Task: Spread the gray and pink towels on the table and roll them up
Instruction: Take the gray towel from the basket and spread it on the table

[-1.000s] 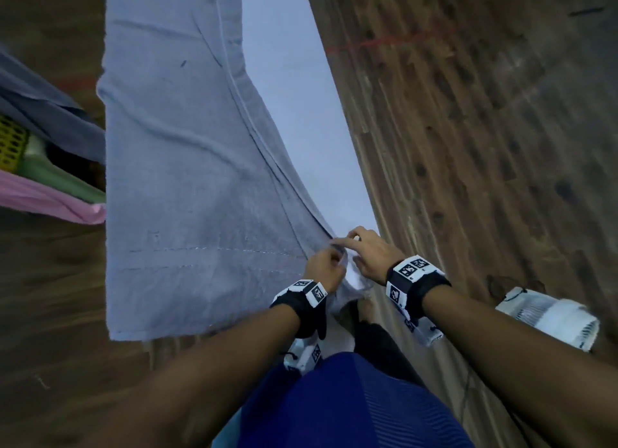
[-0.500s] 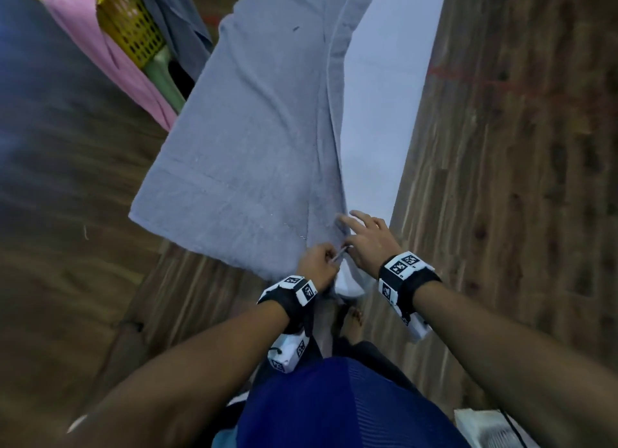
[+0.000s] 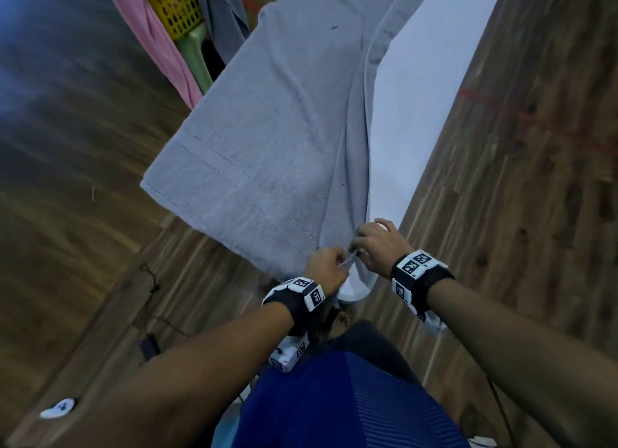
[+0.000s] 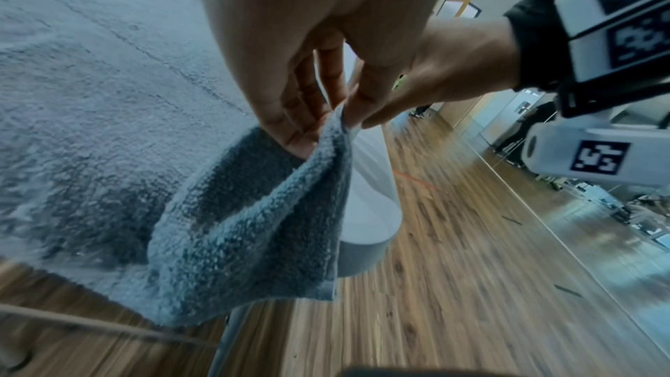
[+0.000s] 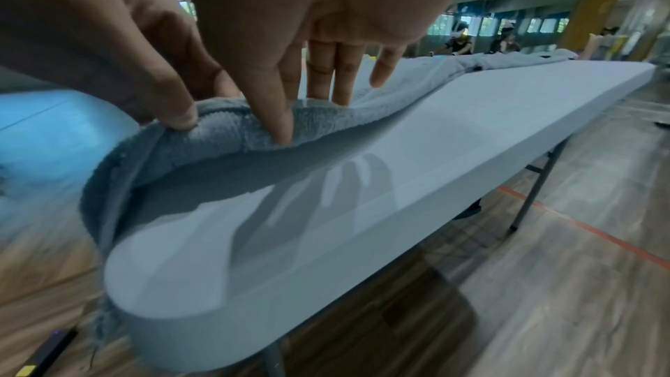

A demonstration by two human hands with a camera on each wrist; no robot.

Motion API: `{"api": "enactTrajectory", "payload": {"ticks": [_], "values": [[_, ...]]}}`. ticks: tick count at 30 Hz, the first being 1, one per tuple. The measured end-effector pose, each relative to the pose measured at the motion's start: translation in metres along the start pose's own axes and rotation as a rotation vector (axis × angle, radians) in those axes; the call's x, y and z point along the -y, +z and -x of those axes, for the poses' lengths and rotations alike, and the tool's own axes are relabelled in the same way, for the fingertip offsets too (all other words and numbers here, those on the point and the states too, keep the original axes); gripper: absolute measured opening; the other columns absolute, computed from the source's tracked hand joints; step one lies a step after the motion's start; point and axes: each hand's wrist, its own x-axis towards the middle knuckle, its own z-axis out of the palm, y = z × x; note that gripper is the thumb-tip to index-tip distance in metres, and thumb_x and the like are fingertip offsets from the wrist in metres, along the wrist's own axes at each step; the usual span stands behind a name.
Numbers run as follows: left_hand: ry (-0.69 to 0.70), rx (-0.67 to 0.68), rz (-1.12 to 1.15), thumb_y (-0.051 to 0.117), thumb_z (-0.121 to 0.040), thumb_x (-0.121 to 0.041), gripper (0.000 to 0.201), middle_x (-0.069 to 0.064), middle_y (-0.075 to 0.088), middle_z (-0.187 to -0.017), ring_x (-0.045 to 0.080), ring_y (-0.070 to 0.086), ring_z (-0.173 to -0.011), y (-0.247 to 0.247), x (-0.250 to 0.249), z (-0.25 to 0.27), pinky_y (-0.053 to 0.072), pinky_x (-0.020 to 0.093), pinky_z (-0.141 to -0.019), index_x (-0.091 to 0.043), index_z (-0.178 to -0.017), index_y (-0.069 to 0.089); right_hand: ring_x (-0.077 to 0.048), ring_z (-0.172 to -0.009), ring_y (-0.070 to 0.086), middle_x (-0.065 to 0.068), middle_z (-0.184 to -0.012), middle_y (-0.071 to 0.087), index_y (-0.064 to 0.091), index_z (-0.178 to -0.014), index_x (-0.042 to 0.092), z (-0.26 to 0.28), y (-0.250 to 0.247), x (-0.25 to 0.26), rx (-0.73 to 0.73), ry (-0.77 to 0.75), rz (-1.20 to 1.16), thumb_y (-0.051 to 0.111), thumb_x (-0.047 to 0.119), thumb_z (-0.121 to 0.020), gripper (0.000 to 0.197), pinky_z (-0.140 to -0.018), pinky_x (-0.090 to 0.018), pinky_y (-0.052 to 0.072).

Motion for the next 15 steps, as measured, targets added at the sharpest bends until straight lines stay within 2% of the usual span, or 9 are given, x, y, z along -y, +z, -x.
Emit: {"api": "enactTrajectory", "payload": {"ticks": [3,5,8,11,13,15], "values": [[0.051,0.040,0.013,0.064,-0.078,-0.010,0.011,0.003,0.057,-0.064,0.023,0.055,-0.064,0.005,-0.006,0.002,0.043,0.030,-0.060,-0.013,-0.070,0.058,-0.018,-0.114,0.050,0.005,-0.110,0.058,0.068,-0.100,0.028,-0.004,-0.006,-0.010,0.041,0.028,0.020,0.059,0.017,-0.084,0.022,-0.110,-0.045,0.015],[0.054,0.058,-0.035,0.063,-0.078,-0.008,0.006,0.005,0.058,-0.071,0.025,0.056,-0.071,0.007,-0.008,0.003,0.039,0.029,-0.059,-0.011,-0.078,0.057,-0.017,-0.116,0.049,0.006,-0.111,0.059,0.068,-0.102,0.028,-0.005,-0.009,-0.016,0.072,0.019,0.048,0.057,0.018,-0.085,0.023,-0.111,-0.045,0.012],[-0.003,0.043,-0.067,0.060,-0.079,-0.007,0.015,0.004,0.055,-0.074,0.022,0.051,-0.071,0.009,-0.010,0.003,0.031,0.025,-0.060,-0.017,-0.077,0.049,-0.016,-0.111,0.053,0.006,-0.104,0.062,0.069,-0.102,0.029,-0.007,-0.011,-0.024,0.093,-0.038,0.097,0.054,0.022,-0.086,0.023,-0.112,-0.044,0.013],[-0.059,0.034,-0.072,0.061,-0.077,-0.009,0.017,0.003,0.055,-0.075,0.022,0.051,-0.071,0.014,-0.015,0.002,0.032,0.024,-0.061,-0.018,-0.075,0.048,-0.016,-0.101,0.058,0.007,-0.100,0.066,0.070,-0.100,0.028,-0.011,-0.011,-0.038,0.127,-0.117,0.085,0.053,0.023,-0.083,0.025,-0.108,-0.040,0.023],[-0.077,0.017,-0.080,0.061,-0.078,-0.009,0.016,0.006,0.058,-0.078,0.023,0.052,-0.073,0.019,-0.019,0.000,0.032,0.024,-0.061,-0.020,-0.075,0.050,-0.021,-0.096,0.060,0.003,-0.098,0.067,0.071,-0.100,0.025,-0.012,-0.014,-0.046,0.159,-0.180,0.057,0.055,0.022,-0.082,0.024,-0.096,-0.036,0.038],[-0.083,0.003,-0.067,0.062,-0.080,-0.012,0.016,0.009,0.062,-0.079,0.022,0.052,-0.072,0.024,-0.022,0.001,0.032,0.024,-0.062,-0.020,-0.073,0.051,-0.026,-0.091,0.059,-0.003,-0.097,0.065,0.072,-0.098,0.020,-0.010,-0.016,-0.055,0.165,-0.216,0.033,0.060,0.020,-0.081,0.020,-0.082,-0.037,0.046]]}}
